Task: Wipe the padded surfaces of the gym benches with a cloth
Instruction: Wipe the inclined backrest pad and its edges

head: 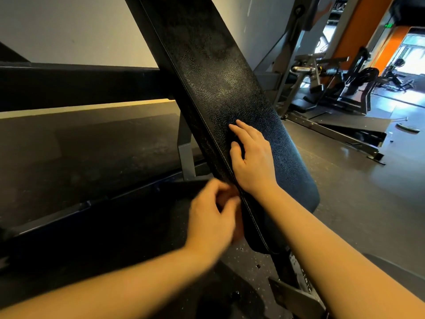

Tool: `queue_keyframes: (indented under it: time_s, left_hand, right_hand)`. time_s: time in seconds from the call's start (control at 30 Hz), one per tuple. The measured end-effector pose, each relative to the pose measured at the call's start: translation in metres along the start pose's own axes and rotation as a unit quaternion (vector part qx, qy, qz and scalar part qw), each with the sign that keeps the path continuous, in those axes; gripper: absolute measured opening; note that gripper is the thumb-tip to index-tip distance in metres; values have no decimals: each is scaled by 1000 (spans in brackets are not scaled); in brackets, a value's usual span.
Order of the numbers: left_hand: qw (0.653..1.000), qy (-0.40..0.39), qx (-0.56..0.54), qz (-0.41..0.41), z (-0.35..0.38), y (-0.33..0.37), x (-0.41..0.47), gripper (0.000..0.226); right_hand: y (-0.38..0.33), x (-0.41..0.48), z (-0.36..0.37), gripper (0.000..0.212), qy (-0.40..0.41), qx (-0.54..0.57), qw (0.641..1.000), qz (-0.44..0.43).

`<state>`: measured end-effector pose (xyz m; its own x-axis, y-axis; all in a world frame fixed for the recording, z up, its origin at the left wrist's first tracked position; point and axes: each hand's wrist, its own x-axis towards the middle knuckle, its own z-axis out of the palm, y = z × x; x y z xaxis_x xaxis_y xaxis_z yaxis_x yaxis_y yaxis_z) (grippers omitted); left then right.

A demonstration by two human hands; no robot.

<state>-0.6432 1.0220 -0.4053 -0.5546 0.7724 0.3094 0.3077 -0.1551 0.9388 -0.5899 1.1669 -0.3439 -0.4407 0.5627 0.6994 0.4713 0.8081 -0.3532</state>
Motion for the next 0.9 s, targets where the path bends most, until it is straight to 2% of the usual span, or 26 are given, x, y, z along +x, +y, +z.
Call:
queue_keyframes:
  time_s: [0.07,0.13,0.27,0.37,0.43,0.57,0.6,0.67,0.8,0.83,0.9]
  left_hand:
    - [998,-65,10,-24,12,-4,-31,17]
    - [997,-66,11,-29,11,-4,-26,16]
    - [995,85,-1,-43,-21,5,57,17]
    - [993,116,-3,-30,-38,13,86,13]
    - [995,98,1,-20,-27,12,67,16]
    - [994,-54,4,-91,8,-8,-13,25]
    - [993,-71,15,-93,9,-10,-19,26]
    - [996,-45,14,-79,3,-9,4,24]
    - [992,116,-4,-54,-34,11,85,13]
    - [991,127,-5,-43,-37,12,88,12]
    - [995,86,-9,-45,-25,10,62,14]
  right_hand:
    - [1,0,0,50,-1,1,1000,2]
    - [1,-1,0,49,-2,2,1000,1]
    - [1,0,-1,49,-5,-1,1000,2]
    - [1,-1,-1,49,-6,1,1000,4]
    - [2,0,-1,49,-1,3,1000,-1]
    - [2,-1,0,48,4,2,1000,-1]
    - [2,-1,0,48,4,0,1000,-2]
    - [3,-1,-1,47,3,-1,1000,-4]
    - [2,-1,-1,47,-1,-5,1000,1]
    - [1,-2,-2,47,-2,-5,1000,1]
    - [1,-2,-1,48,0,-6,1000,-3]
